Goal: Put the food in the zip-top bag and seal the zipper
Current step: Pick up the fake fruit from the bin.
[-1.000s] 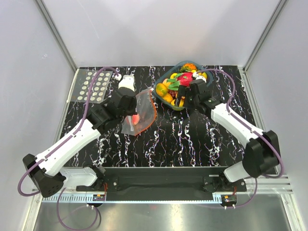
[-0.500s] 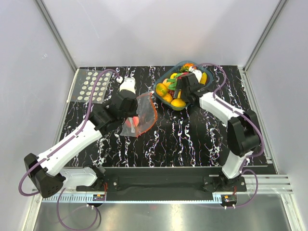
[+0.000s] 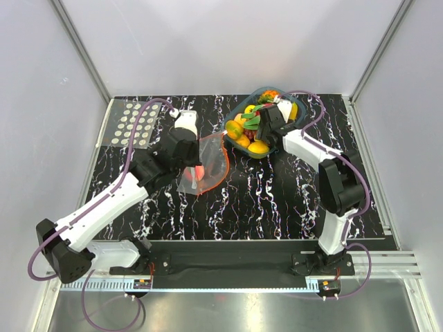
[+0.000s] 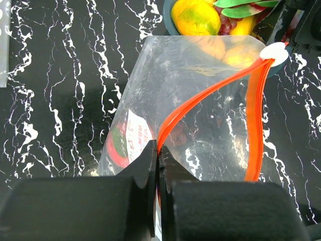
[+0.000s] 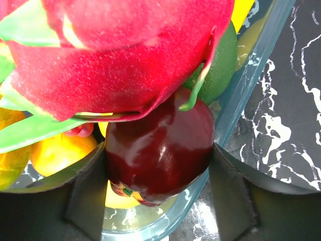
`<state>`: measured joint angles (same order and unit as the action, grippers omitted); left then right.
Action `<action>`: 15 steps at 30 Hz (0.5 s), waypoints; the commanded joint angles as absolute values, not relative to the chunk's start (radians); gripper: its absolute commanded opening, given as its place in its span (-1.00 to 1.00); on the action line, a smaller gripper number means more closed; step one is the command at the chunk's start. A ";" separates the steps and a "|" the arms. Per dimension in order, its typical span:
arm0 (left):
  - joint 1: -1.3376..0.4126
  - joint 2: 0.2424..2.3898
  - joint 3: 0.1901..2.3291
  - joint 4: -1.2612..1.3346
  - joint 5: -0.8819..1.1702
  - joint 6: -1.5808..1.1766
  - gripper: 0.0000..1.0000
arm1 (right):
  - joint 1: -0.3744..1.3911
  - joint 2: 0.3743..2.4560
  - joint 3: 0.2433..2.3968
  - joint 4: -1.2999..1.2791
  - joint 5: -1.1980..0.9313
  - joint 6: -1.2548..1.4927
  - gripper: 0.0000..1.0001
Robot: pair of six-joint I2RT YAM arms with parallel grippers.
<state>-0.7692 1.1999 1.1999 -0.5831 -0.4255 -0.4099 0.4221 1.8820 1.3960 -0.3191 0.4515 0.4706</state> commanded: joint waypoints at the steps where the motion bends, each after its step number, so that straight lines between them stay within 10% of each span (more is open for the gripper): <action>1: -0.767 1.207 1.192 -0.523 -0.417 -0.394 -1.00 | 0.417 1.792 1.356 -0.213 0.419 0.471 0.26; 15: -0.767 1.272 1.209 -0.505 -0.402 -0.390 -1.00 | 0.422 1.400 1.083 -0.181 0.025 0.526 0.16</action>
<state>-0.7692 1.2579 1.1999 -0.5678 -0.4145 -0.4034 0.4187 1.5009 1.1378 -0.2394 0.1894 0.5106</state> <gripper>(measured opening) 0.012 0.768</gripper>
